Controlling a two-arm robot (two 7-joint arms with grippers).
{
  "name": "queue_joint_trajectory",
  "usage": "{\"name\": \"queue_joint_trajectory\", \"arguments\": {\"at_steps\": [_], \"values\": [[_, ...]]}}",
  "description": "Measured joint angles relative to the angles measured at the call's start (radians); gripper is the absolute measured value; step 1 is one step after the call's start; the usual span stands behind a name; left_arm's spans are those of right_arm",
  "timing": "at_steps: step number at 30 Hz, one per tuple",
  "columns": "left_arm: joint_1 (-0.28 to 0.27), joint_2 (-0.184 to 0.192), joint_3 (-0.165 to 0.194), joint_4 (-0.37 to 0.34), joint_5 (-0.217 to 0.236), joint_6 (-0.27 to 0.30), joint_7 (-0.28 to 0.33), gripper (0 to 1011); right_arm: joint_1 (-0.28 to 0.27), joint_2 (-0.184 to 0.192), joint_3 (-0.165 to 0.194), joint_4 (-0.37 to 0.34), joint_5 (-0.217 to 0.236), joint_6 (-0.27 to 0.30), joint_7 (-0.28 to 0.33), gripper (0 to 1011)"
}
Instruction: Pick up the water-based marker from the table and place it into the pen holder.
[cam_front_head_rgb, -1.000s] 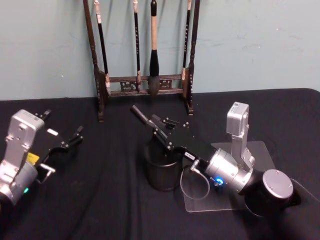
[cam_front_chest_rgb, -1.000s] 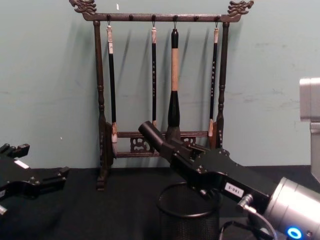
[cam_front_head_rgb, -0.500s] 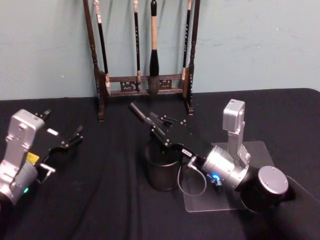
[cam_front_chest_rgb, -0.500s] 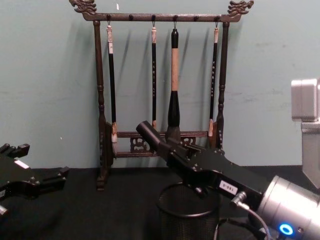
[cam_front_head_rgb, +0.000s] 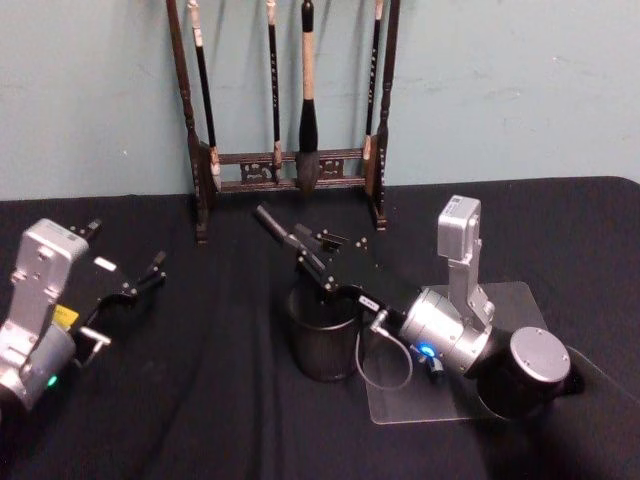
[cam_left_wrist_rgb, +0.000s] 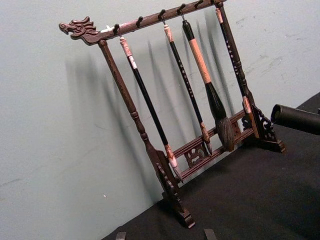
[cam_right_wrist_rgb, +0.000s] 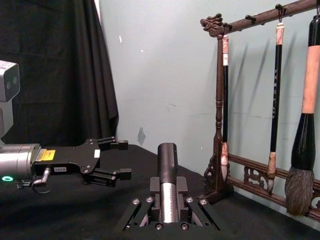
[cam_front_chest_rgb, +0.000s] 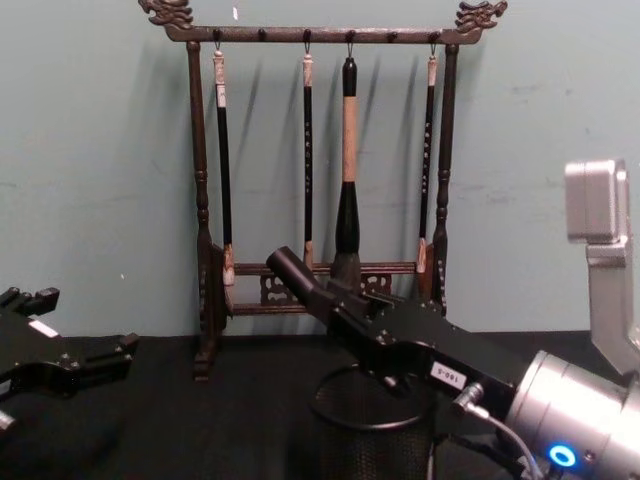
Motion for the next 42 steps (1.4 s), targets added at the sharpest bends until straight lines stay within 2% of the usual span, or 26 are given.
{"name": "queue_joint_trajectory", "arguments": {"at_steps": [9, 12, 15, 22, 23, 27, 29, 30, 32, 42], "values": [[0.0, 0.0, 0.0, 0.0, 0.0, 0.0, 0.0, 1009, -0.001, 0.001, 0.0, -0.002, 0.0, 0.003, 0.001, 197], [0.0, 0.0, 0.0, 0.0, 0.0, 0.0, 0.0, 1009, -0.002, 0.001, 0.0, -0.002, 0.001, 0.003, 0.0, 226], [0.0, 0.0, 0.0, 0.0, 0.0, 0.0, 0.0, 1009, -0.002, 0.001, 0.0, -0.002, 0.001, 0.002, 0.0, 417], [0.0, 0.0, 0.0, 0.0, 0.0, 0.0, 0.0, 1009, -0.002, 0.001, 0.0, -0.002, 0.001, 0.002, -0.001, 644], [0.0, 0.0, 0.0, 0.0, 0.0, 0.0, 0.0, 1009, -0.002, 0.001, 0.0, -0.002, 0.001, 0.002, -0.001, 742], [0.0, 0.0, 0.0, 0.0, 0.0, 0.0, 0.0, 1009, -0.006, 0.003, 0.0, -0.012, 0.001, 0.005, -0.001, 816], [0.0, 0.0, 0.0, 0.0, 0.0, 0.0, 0.0, 1009, -0.017, 0.01, 0.0, -0.033, 0.001, 0.012, -0.002, 895], [0.0, 0.0, 0.0, 0.0, 0.0, 0.0, 0.0, 1009, -0.017, 0.01, 0.0, -0.033, 0.001, 0.012, -0.002, 895], [0.0, 0.0, 0.0, 0.0, 0.0, 0.0, 0.0, 1009, -0.031, 0.02, -0.004, -0.062, 0.002, 0.023, -0.003, 995], [0.0, 0.0, 0.0, 0.0, 0.0, 0.0, 0.0, 1009, -0.061, 0.045, -0.018, -0.115, 0.0, 0.049, -0.019, 1002]]}}
